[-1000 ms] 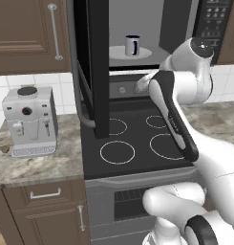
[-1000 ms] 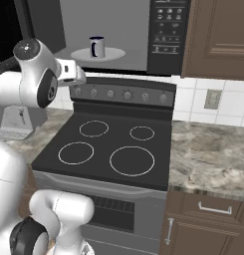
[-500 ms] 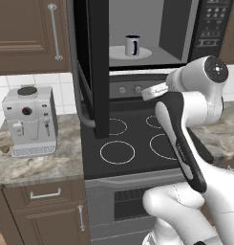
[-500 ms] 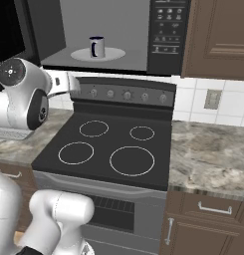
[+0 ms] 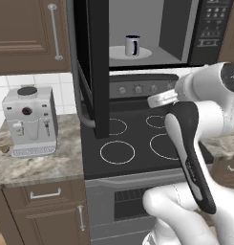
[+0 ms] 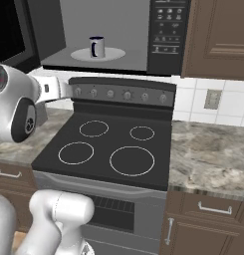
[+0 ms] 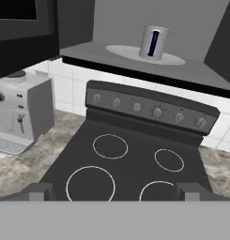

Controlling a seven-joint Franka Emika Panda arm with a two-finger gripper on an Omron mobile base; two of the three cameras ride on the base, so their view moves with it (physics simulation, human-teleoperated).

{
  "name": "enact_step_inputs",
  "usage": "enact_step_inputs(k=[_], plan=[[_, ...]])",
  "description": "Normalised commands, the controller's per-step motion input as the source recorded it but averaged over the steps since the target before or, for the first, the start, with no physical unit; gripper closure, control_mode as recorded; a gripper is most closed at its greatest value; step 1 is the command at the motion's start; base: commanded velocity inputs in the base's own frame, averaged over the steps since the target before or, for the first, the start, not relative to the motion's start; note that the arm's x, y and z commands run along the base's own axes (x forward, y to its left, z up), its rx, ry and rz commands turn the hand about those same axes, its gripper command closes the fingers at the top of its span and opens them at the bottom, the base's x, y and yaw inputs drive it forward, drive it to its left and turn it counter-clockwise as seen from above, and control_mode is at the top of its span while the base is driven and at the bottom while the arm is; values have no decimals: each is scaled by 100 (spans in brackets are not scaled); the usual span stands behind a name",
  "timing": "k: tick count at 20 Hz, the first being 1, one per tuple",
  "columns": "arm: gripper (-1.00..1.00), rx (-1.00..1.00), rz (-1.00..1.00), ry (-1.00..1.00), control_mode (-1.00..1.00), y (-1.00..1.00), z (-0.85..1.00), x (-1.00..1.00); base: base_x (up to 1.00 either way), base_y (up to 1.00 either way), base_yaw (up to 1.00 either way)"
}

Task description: Pick the mug from the counter and place it inside the microwave. Then close the microwave.

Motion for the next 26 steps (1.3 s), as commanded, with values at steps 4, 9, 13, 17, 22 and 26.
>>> enact_step_inputs(k=[4, 9, 13, 17, 22, 26], plan=[[-100, 0, -8, -3, -100, 2, 0, -27, 0, 0, 0], [-100, 0, -12, -6, -100, 19, 1, -23, 0, 0, 0], [-100, 0, -13, -12, -100, 21, 6, -36, 0, 0, 0], [-100, 0, -7, -18, -100, 6, 5, -44, 0, 0, 0], [-100, 0, 0, -17, -100, 0, 11, -51, 0, 0, 0], [-100, 0, 0, -15, -100, 0, 3, -59, 0, 0, 0]])
